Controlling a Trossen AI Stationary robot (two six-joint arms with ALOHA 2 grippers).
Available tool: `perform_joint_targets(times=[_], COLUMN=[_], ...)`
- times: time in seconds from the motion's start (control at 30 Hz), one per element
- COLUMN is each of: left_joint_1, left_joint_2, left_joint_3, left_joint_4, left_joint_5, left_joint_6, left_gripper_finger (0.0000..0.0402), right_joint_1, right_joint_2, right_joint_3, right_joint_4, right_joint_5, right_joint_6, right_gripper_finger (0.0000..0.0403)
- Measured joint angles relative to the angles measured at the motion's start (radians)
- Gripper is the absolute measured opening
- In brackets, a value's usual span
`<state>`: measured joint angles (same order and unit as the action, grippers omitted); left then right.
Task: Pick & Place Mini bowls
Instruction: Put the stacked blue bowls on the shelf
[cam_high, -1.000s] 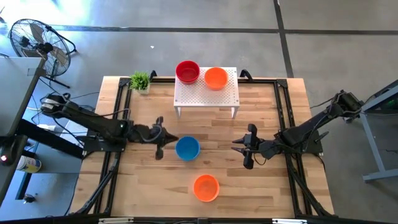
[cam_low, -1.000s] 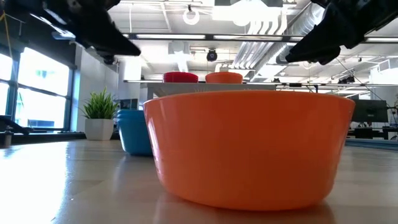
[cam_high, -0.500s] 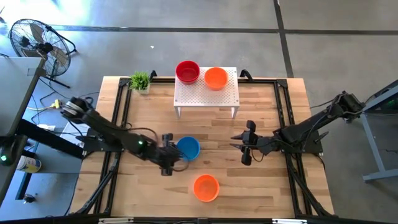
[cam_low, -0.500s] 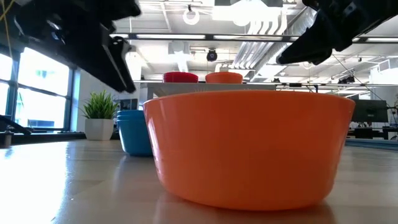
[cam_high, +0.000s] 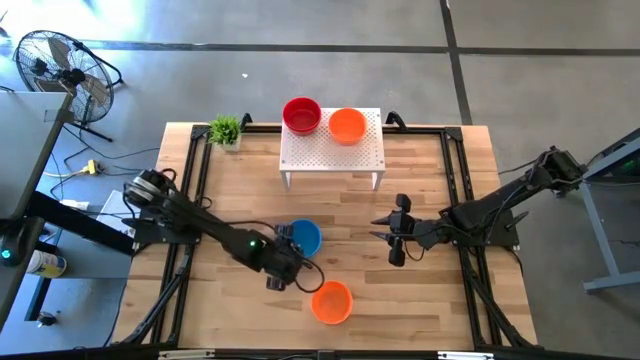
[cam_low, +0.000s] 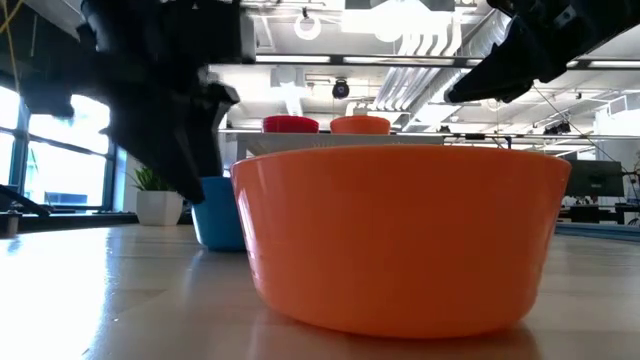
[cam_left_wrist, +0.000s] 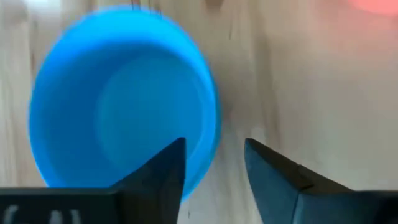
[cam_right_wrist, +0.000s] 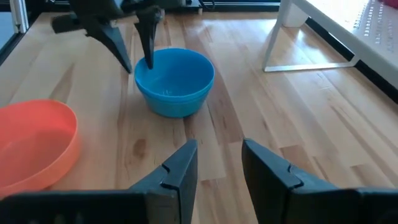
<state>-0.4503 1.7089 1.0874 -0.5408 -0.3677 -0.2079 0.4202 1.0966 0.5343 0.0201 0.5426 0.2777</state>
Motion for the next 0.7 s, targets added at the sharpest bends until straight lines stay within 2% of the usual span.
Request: perform_joint_targets(times=[0.13, 0.3, 0.33, 0.47, 0.7], left_joint_1=[0.017, 0.036, 0.041, 0.053, 0.134], left_joint_2=[0.029, 0.030, 0.029, -0.030, -0.171], left_joint_3=[-0.001, -0.001, -0.001, 0.027, 0.214], left_joint_4=[-0.010, -0.011, -0.017, -0.088, -0.290], left_joint_5=[-0.009, -0.008, -0.005, -0.025, -0.044], left_joint_6=[0.000, 0.027, 0.036, 0.035, 0.052], left_gripper_finger=[0.0111, 0.0022, 0.0014, 0.0022, 0.0010], right_joint_1=[0.000, 0.000, 0.000, 0.000, 0.000], right_joint_2=[0.000, 0.000, 0.000, 0.000, 0.000], right_joint_3=[0.000, 0.000, 0.000, 0.000, 0.000], right_joint_4=[0.004, 0.013, 0.016, 0.015, 0.022], right_joint_5=[0.002, 0.010, 0.010, 0.010, 0.008], right_joint_6=[-0.021, -0.036, -0.036, -0.036, -0.036], right_gripper_finger=[0.0114, 0.0114, 0.0114, 0.0114, 0.0114])
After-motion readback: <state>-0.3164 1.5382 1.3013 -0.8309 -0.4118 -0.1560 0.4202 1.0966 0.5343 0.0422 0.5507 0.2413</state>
